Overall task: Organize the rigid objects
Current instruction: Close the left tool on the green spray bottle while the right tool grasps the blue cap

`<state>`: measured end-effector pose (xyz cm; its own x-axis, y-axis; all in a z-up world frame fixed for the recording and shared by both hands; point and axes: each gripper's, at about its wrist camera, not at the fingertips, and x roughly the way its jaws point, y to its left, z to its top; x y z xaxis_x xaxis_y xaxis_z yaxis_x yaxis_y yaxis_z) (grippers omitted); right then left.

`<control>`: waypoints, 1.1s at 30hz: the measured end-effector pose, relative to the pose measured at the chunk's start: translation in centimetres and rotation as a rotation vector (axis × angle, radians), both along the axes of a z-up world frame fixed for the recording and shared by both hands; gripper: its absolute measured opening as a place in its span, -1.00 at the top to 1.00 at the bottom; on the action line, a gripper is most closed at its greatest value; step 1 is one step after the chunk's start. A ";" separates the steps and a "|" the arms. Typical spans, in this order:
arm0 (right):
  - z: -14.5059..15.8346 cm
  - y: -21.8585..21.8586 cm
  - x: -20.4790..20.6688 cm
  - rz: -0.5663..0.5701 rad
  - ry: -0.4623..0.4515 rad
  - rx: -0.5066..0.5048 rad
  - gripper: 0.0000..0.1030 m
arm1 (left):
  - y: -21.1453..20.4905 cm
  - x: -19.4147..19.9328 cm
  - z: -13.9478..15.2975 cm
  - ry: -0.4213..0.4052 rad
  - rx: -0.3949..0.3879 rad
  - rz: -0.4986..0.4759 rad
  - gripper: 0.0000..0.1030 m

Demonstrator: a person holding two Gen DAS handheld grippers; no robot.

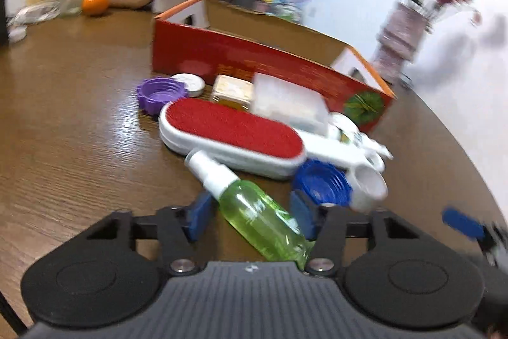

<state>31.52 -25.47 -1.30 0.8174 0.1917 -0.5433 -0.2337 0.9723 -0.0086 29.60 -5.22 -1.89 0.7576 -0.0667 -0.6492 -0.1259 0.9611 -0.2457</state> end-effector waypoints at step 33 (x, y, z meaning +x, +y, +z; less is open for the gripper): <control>-1.4 9.0 2.0 0.114 0.101 0.000 -0.34 | 10.5 -4.7 -1.2 -0.074 0.233 -0.237 -0.05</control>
<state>33.55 -16.44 -2.70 0.7315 0.2798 -0.6218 -0.3422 0.9394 0.0201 24.93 5.32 -3.11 0.7847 -0.1029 -0.6113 0.1174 0.9930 -0.0165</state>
